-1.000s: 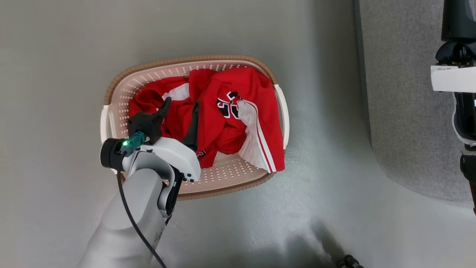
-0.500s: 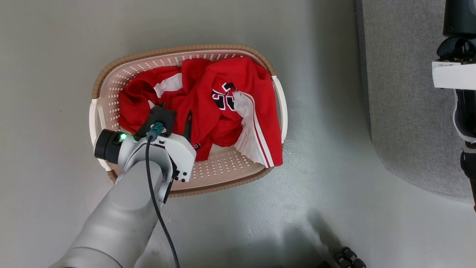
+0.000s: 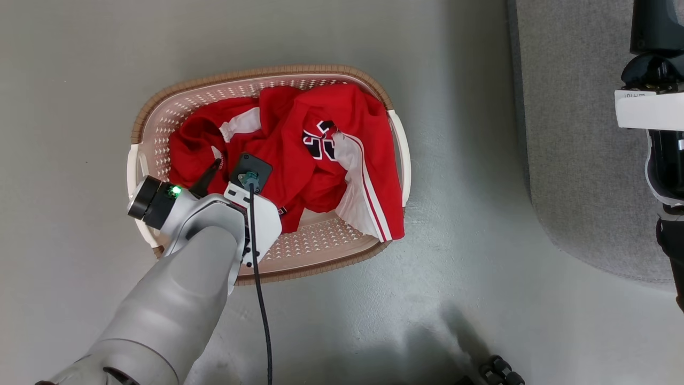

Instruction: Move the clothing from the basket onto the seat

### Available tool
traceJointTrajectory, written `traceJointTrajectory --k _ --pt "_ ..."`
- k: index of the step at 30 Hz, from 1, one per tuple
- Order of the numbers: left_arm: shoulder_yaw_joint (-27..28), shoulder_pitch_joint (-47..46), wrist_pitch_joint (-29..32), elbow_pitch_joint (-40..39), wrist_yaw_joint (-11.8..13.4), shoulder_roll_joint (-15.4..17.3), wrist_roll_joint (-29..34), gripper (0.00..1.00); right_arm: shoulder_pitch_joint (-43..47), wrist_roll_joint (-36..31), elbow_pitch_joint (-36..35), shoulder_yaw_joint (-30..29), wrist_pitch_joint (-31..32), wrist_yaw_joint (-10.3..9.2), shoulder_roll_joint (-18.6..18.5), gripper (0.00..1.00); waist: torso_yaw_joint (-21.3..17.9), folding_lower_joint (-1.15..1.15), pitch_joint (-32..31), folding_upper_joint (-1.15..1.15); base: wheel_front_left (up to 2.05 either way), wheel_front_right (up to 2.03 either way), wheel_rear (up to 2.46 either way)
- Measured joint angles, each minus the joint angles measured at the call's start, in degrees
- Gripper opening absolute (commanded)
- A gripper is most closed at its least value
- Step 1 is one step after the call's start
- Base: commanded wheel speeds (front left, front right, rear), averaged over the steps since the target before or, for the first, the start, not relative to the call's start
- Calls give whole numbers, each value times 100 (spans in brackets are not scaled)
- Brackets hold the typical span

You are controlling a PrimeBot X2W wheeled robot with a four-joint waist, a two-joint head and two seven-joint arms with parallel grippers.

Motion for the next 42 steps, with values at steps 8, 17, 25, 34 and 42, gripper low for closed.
traceJointTrajectory --k 8,17,25,34,42 --pt "-643 -172 638 104 56 4 179 100 2 14 -19 -4 0 0 -1 100 -5 0 69 0 0 0 0" --pt "-1209 -450 1155 335 94 11 468 100 2 64 -66 -11 0 0 8 100 -22 0 208 0 0 0 0" --pt "-1458 -592 1422 446 -10 19 544 100 0 109 -169 -14 0 0 22 100 -42 0 377 0 0 0 0" --pt "-1625 -766 1548 511 -157 164 689 0 -33 194 -277 -40 0 0 43 100 -91 0 582 0 0 0 0" --pt "-1602 -894 1171 533 -341 287 642 0 -122 203 -286 12 0 0 169 100 -159 0 529 0 0 0 0"
